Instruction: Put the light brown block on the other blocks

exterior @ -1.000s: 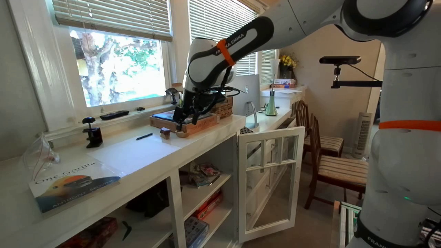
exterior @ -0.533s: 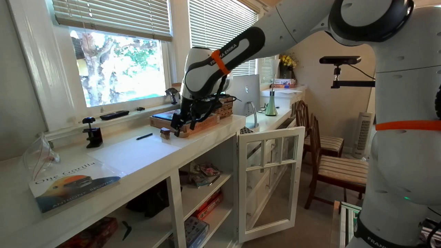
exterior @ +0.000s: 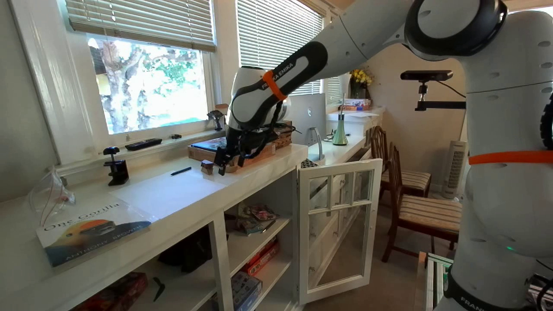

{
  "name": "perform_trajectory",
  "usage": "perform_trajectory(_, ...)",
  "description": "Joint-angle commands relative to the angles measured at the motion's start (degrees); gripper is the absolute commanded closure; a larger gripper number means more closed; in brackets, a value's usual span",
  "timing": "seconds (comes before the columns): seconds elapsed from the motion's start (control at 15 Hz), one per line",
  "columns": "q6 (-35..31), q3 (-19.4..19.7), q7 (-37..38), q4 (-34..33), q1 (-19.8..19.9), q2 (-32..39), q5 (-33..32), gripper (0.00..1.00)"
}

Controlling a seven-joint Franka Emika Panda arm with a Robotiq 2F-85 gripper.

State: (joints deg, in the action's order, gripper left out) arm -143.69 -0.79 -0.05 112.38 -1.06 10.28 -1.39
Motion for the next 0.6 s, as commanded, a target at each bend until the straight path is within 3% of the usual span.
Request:
perform_trajectory(0.0, -1.8, 0.5, 0.2, -1.1, 0.0, 1.7, -1.2, 0.09)
perform_trajectory(0.07, -2.1, 0.5, 0.3, -1.1, -0.1, 1.8, -1.3, 0.26)
perform_trajectory(0.53, -2.8, 0.6, 0.1, -1.0, -0.1, 2.2, -1.2, 0.81)
